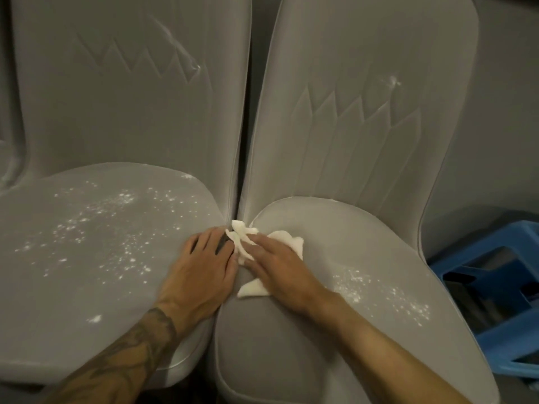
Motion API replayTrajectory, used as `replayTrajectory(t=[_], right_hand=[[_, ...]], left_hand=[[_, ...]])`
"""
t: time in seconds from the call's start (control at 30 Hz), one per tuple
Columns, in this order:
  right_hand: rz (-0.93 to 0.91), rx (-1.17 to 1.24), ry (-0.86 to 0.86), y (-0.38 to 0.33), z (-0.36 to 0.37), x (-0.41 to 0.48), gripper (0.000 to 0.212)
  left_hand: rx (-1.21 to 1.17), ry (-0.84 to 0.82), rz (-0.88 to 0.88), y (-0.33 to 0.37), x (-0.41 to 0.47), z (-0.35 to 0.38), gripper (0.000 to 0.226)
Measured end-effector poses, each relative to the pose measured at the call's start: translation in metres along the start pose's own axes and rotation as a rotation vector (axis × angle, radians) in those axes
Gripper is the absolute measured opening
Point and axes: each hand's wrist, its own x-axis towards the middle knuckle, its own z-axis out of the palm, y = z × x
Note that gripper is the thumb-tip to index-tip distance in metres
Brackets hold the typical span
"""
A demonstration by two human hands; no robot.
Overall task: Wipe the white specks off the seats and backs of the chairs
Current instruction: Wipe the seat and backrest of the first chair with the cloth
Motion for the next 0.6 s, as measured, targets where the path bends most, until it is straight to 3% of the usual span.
replayTrajectory(t=[0.07,0.23,0.4,0.6], right_hand=[[0.0,-0.008,-0.032,0.018,-0.012,-0.008,0.044],[0.239,-0.094,0.033,0.047,-0.033,0.026,0.043],[0.043,0.015,0.036,0.005,-0.003,0.011,0.039],[0.164,-0.102,0.024,0.027,-0.016,0.046,0.037]], left_hand=[[0.02,-0.017,-0.003,0.0,-0.001,0.0,0.053],[0.092,-0.075,0.01,0.001,-0.001,-0.002,0.063],[0.036,-0.045,-0.022,0.002,-0.001,-0.002,0.052],[-0.02,-0.045,-0.046,0.002,0.0,-0.001,0.055]])
